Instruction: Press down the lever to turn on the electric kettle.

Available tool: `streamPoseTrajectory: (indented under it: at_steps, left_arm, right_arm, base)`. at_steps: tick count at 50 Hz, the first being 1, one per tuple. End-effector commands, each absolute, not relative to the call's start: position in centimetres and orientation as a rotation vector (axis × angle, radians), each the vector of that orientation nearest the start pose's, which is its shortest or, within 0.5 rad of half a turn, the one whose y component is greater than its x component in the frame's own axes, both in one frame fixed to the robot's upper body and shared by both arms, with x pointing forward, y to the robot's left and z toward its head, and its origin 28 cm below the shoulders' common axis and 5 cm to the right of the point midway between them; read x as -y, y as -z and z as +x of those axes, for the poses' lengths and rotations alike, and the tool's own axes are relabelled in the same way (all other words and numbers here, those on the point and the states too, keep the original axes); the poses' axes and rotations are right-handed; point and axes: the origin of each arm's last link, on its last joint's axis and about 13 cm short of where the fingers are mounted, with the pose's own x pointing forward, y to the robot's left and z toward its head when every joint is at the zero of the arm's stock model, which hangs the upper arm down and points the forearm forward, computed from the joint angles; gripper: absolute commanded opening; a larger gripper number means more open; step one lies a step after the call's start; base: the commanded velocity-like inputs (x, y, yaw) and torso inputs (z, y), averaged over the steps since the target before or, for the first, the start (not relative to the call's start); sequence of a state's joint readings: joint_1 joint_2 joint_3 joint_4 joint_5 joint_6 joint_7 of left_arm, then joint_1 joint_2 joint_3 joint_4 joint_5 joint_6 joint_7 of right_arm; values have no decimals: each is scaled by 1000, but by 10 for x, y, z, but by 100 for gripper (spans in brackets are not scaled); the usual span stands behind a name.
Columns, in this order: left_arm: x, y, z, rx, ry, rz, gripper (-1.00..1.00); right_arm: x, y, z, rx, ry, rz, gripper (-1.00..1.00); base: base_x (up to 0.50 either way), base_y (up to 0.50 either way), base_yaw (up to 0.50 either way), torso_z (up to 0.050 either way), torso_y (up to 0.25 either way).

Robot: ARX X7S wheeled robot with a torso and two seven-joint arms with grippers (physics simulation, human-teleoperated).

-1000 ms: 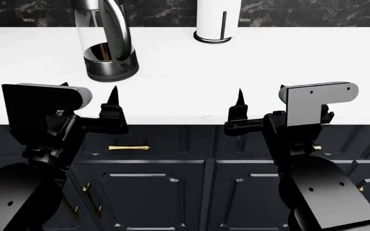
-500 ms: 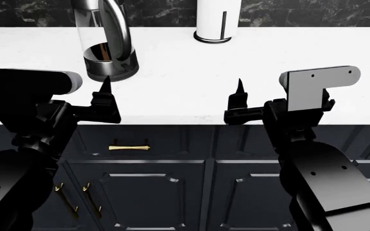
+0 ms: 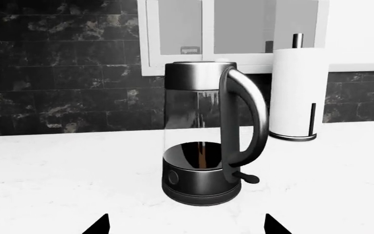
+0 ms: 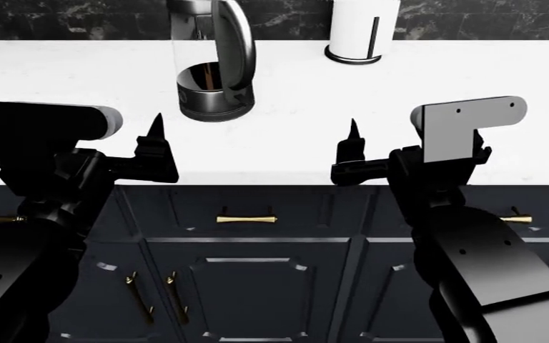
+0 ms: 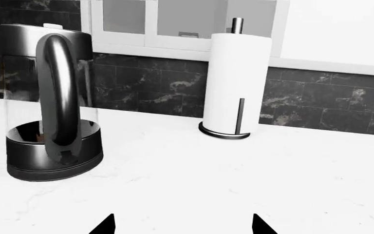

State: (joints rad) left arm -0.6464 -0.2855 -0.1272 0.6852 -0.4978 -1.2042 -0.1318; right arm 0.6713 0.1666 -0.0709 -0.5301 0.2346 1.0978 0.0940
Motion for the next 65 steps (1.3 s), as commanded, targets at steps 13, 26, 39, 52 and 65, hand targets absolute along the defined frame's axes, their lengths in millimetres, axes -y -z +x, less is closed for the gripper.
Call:
streamPoseTrajectory:
  at_steps: [13,26,39,52,65]
  left_arm:
    - [-249,-227,246,130,81,24,100]
    - [-249,-228,246,133,78,19,100]
    - [-249,-227,246,131,79,18,100]
    - [-249,-227,246,131,77,17,100]
    - [-249,-226,246,129,78,17,100]
  right_arm:
    - [106,-210,277,32,-87,-59,100]
    - [106,-210,278,13,-94,-49,100]
    - [105,-208,278,9,-92,-52,100]
    - [106,-208,279,3,-83,-54,100]
    - [106,-208,279,-13,-67,-47,-100]
  base:
    - [59,397,0,0,0]
    - [392,0,0,0,0]
    - [398,0,0,0,0]
    - [390,0,0,0,1]
    - [0,0,0,0,0]
